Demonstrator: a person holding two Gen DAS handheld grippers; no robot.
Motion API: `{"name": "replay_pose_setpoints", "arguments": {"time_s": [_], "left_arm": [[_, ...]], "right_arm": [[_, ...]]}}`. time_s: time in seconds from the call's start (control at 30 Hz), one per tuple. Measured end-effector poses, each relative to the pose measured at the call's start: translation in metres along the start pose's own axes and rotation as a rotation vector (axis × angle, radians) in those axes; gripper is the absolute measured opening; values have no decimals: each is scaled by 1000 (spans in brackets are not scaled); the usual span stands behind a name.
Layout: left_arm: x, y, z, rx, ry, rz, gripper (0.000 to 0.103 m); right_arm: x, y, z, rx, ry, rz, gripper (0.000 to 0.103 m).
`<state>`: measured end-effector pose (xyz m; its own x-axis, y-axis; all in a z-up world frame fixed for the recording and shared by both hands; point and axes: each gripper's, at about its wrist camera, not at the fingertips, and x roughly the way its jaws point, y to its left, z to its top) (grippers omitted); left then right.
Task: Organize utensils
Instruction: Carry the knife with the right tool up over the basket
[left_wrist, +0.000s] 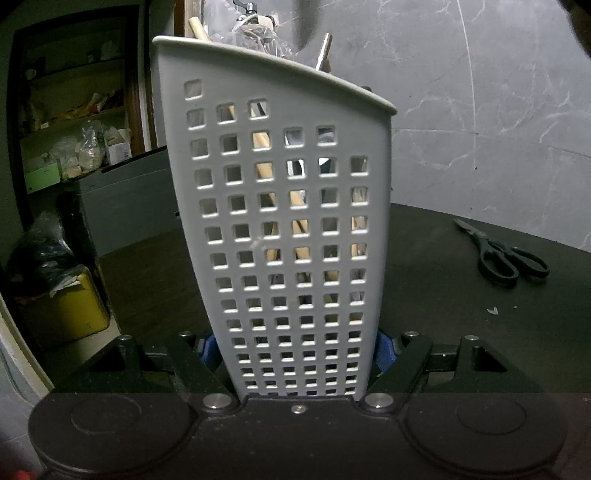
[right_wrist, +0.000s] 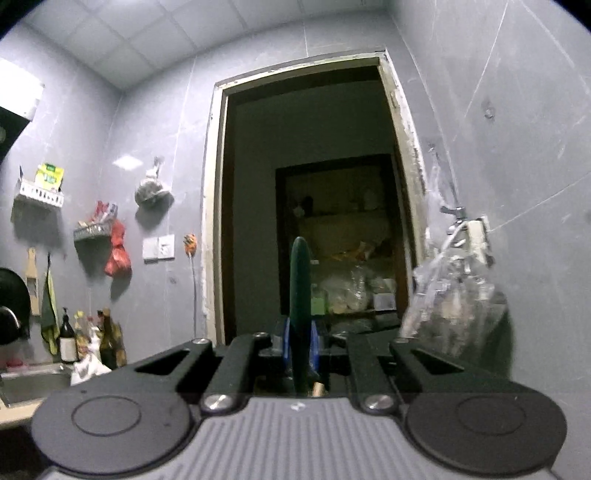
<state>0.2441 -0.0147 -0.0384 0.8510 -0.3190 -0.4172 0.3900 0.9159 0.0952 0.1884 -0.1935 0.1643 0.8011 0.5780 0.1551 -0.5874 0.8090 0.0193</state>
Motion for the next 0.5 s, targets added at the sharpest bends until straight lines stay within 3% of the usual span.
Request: {"name": "replay_pose_setpoints", "arguments": {"time_s": [0.2, 0.5], "left_arm": [[-1, 2, 1, -5, -1, -6, 77], [0, 4, -1, -5, -2, -8, 77]], "right_arm": [[31, 10, -35, -12, 100, 23, 13], [35, 12, -77, 10, 230, 30, 13]]}}
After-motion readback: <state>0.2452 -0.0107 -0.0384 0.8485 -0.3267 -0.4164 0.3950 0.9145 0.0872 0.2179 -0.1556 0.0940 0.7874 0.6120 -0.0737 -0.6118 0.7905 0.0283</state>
